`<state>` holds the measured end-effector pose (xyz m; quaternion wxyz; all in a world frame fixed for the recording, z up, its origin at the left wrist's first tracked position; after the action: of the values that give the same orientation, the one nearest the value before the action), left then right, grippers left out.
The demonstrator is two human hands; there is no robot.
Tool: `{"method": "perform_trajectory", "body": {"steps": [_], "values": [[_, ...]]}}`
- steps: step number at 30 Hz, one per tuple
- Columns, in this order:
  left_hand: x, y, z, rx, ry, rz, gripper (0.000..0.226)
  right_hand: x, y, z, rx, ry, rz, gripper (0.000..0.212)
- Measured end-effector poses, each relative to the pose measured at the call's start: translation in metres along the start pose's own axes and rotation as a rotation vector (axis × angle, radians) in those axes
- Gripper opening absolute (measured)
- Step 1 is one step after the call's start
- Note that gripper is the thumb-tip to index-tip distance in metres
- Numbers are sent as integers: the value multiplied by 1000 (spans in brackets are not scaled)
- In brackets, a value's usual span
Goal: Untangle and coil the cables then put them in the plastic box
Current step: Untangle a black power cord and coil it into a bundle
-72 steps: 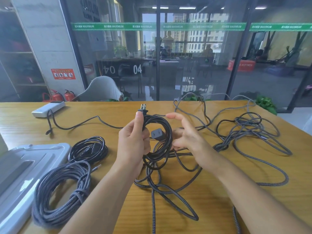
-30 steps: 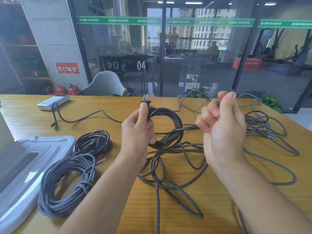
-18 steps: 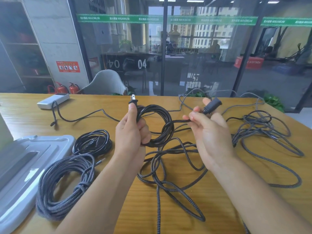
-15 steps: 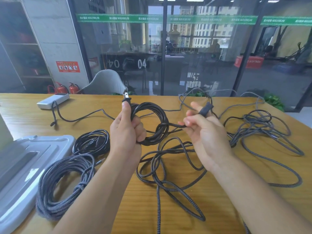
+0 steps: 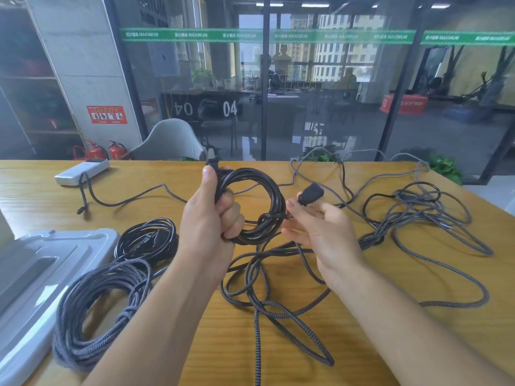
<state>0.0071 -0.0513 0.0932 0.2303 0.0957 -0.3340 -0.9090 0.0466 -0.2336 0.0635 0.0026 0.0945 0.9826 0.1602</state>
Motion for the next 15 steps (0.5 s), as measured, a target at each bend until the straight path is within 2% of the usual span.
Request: {"method": "perform_trajectory", "body": {"steps": [3,5,9,11,15], "values": [[7,7,-6,-40,-10,-55,36,-4,-8,3,19,17,91,33],[13,13,-9,-76,-6,-84,37,-4,-6,7,77,19,71,33],[20,19,-10,-97,-4,-110,38,-1,7,4,323,-129,-134,19],[18,18,-8,-86,-10,-98,35,1,14,1,388,-182,-241,25],[18,17,-12,-145,17,-88,36,3,20,4,342,-113,-437,24]]}}
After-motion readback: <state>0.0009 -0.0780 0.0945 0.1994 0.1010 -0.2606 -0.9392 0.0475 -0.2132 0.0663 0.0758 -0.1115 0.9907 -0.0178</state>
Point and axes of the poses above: each hand's wrist, its own x-axis away from the middle knuckle, its own y-axis out of the palm, z = x × y, the point moved 8 cm from there along -x, towards the middle knuckle, and after that the axes turned 14 degrees about z, right-handed, at the moved point
